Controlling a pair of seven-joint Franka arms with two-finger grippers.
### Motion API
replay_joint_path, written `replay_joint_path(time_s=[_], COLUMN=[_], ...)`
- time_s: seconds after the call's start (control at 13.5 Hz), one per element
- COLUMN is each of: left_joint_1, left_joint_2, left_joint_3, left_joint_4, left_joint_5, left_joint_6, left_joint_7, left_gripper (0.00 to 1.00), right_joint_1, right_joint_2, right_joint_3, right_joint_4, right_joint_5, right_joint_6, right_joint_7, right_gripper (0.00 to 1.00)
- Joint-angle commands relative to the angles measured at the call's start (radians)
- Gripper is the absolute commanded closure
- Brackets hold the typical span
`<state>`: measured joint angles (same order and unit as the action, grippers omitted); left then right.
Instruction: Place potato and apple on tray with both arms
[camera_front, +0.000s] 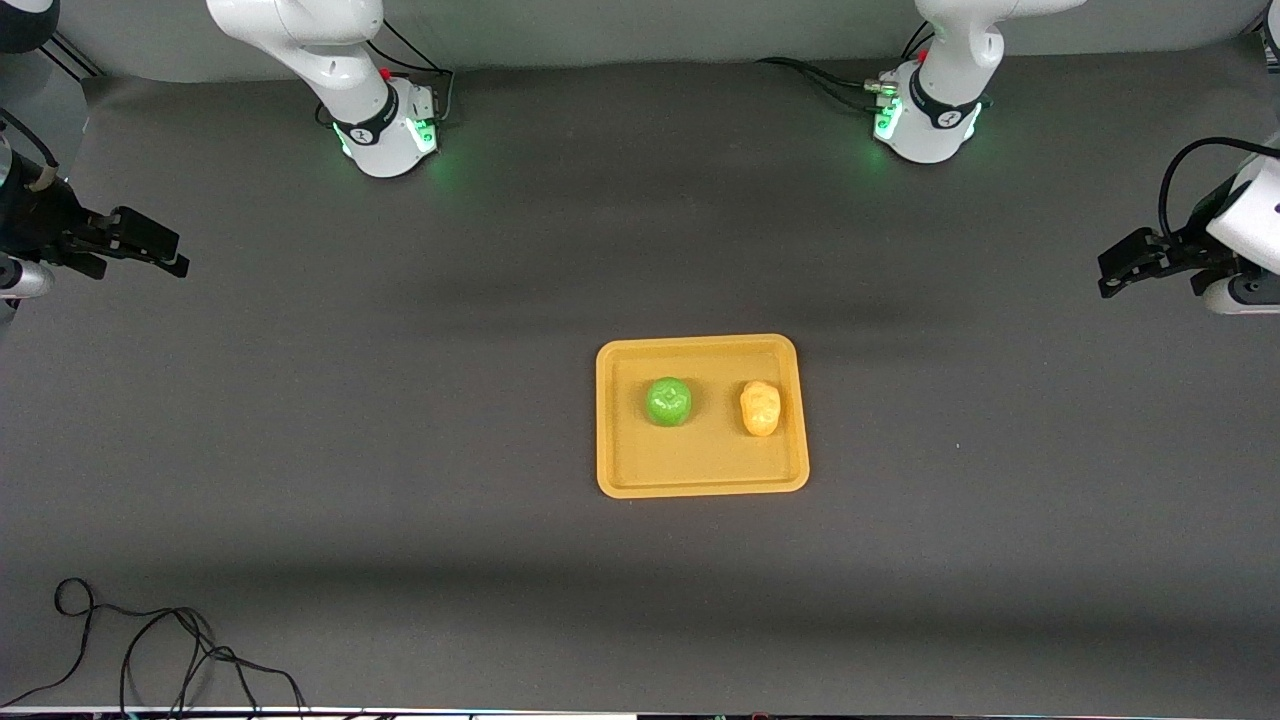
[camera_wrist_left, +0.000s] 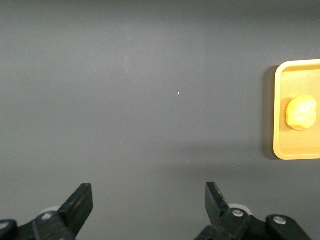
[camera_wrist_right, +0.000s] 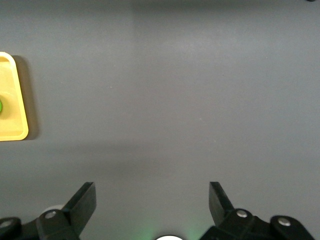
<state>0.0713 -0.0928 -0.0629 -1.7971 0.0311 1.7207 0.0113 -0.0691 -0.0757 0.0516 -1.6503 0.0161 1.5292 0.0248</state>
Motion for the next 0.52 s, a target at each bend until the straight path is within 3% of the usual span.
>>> replay_joint_path(time_s=[0.0,0.44], left_joint_1=[-0.005,-0.016], left_joint_2=[0.007,0.059], left_joint_3=[-0.002,-0.011], left_joint_4=[0.005,0.008], left_joint_5=[-0.005,-0.068], left_joint_6=[-0.003,0.031], left_joint_7=[0.002,-0.002], left_gripper=[0.00,0.00], right_joint_1=[-0.012,-0.012], right_joint_2=[-0.007,-0.007], right_joint_3=[0.007,0.007], right_joint_4=[-0.002,0.003], right_joint_5=[0.018,0.018], right_joint_6=[0.005,0.003], right_joint_7=[0.023,0.023], right_gripper=[0.00,0.00])
